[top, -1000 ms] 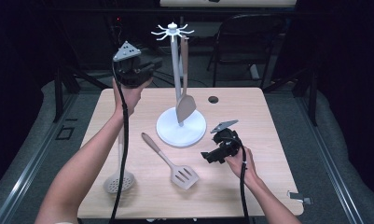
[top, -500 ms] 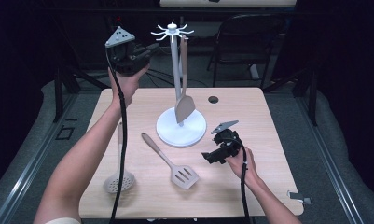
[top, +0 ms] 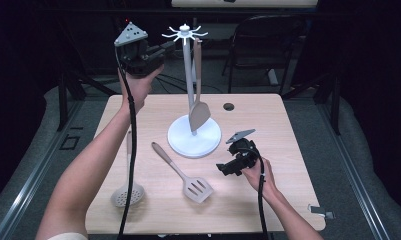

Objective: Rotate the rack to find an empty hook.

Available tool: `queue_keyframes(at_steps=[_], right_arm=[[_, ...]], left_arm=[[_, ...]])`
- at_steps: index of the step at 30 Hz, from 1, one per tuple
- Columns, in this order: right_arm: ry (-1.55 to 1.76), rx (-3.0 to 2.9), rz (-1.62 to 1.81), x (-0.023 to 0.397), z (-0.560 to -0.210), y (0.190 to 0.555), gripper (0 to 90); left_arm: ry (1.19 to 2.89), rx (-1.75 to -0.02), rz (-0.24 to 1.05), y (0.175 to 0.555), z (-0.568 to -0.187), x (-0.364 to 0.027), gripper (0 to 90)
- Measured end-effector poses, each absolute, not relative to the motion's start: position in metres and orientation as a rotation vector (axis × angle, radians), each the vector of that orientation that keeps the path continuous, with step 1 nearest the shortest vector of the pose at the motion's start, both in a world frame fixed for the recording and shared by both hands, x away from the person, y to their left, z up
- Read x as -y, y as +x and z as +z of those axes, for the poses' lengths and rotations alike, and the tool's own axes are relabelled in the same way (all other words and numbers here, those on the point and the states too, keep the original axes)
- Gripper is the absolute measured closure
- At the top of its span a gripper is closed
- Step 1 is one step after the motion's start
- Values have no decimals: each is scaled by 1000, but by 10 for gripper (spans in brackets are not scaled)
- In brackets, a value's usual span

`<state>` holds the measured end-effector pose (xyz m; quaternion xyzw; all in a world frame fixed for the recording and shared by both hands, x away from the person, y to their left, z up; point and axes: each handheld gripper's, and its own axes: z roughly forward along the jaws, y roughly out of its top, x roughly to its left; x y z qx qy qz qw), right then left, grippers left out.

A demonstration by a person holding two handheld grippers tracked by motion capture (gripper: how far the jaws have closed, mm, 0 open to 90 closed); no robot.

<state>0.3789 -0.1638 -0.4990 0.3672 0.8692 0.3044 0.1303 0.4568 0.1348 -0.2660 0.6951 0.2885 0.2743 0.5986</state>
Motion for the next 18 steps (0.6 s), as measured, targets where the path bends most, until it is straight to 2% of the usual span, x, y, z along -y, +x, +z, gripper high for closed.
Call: queue_keyframes(at_steps=[18], right_arm=[[1055, -2538, 857, 165, -498, 379, 33]], left_arm=[[1611, -760, 687, 477, -263, -144, 899]])
